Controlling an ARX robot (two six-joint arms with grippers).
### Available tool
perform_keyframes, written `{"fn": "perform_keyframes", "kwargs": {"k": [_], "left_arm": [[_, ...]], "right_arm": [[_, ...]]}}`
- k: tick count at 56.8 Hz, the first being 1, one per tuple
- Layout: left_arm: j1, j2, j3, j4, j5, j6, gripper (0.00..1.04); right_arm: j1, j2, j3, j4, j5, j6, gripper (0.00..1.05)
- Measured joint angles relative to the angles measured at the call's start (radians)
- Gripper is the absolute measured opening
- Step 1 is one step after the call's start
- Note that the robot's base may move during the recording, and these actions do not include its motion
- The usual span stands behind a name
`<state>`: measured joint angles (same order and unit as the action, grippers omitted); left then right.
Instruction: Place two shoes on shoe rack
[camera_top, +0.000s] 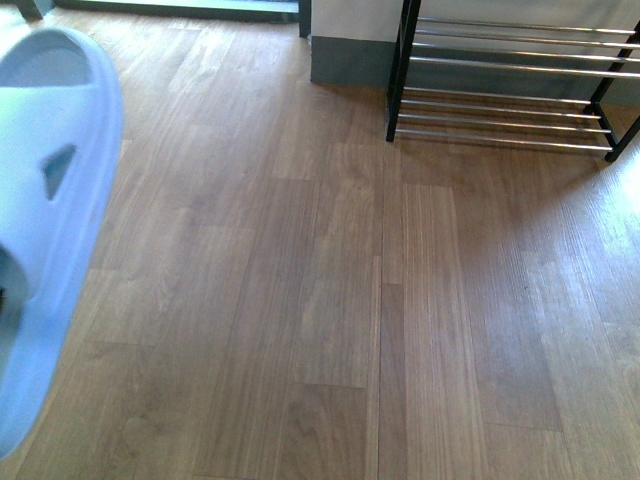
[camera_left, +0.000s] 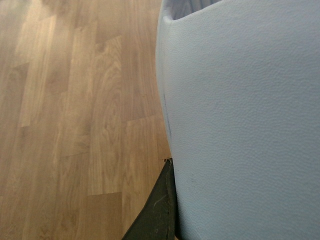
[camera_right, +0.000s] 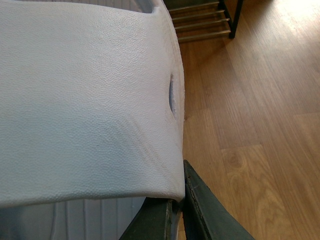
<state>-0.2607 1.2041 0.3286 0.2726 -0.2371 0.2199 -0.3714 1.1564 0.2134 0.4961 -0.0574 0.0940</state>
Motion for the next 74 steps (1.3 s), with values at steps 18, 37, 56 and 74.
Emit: {"fn": "perform_keyframes", "kwargs": {"k": [18,37,56,74], "left_arm": [[-0.062,-0.298,-0.040,-0.115,-0.098,-0.065,0.02],[-0.062,-0.299,-0.040,-0.115,-0.097,-0.069,0.02],[-0.062,-0.299,-0.040,-0.115,-0.097,-0.069,0.02],[-0.062,-0.300,-0.040,-0.115,-0.097,-0.069,0.02]], "right_arm": [[0.000,0.000,0.000,0.000,0.000,0.000,0.01],[0.000,0.000,0.000,0.000,0.000,0.000,0.01],[0.000,0.000,0.000,0.000,0.000,0.000,0.01],[0.000,0.000,0.000,0.000,0.000,0.000,0.01]]}}
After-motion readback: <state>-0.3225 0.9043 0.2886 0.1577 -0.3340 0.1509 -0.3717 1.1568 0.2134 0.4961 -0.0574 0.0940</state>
